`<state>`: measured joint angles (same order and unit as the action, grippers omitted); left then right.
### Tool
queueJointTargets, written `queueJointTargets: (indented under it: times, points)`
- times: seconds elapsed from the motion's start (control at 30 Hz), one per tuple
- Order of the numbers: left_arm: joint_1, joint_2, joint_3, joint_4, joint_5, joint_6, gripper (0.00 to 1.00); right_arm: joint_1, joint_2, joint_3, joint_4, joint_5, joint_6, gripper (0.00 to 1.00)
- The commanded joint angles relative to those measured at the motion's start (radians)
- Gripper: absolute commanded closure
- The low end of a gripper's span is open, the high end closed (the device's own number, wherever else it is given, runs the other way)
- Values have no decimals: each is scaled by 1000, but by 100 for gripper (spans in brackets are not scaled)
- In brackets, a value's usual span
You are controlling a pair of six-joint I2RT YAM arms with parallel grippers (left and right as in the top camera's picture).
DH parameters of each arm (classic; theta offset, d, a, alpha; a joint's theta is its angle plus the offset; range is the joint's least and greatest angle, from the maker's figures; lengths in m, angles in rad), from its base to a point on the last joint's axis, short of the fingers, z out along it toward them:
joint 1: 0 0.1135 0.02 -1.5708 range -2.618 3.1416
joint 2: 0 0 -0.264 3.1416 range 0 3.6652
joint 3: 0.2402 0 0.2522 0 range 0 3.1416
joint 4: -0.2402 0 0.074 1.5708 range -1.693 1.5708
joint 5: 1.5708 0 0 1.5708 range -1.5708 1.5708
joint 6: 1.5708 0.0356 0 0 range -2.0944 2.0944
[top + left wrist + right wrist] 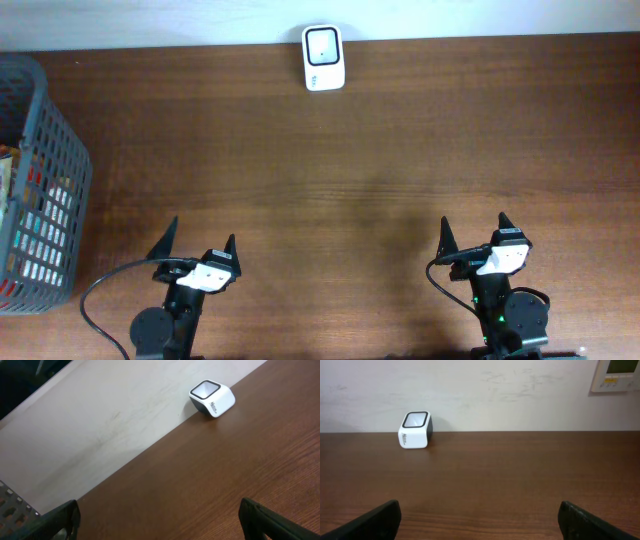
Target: Scan the item barcode
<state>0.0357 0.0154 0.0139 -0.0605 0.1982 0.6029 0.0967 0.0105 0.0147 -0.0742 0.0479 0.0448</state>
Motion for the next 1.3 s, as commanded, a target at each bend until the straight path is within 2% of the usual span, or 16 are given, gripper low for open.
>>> queueJointTargets:
  times: [0.0, 1.27]
  points:
    - [-5, -10, -5, -3, 0, 11, 1, -6, -7, -9, -2, 1, -4, 1]
    - [-5, -10, -5, -3, 0, 11, 1, -6, -7, -9, -2, 1, -4, 1]
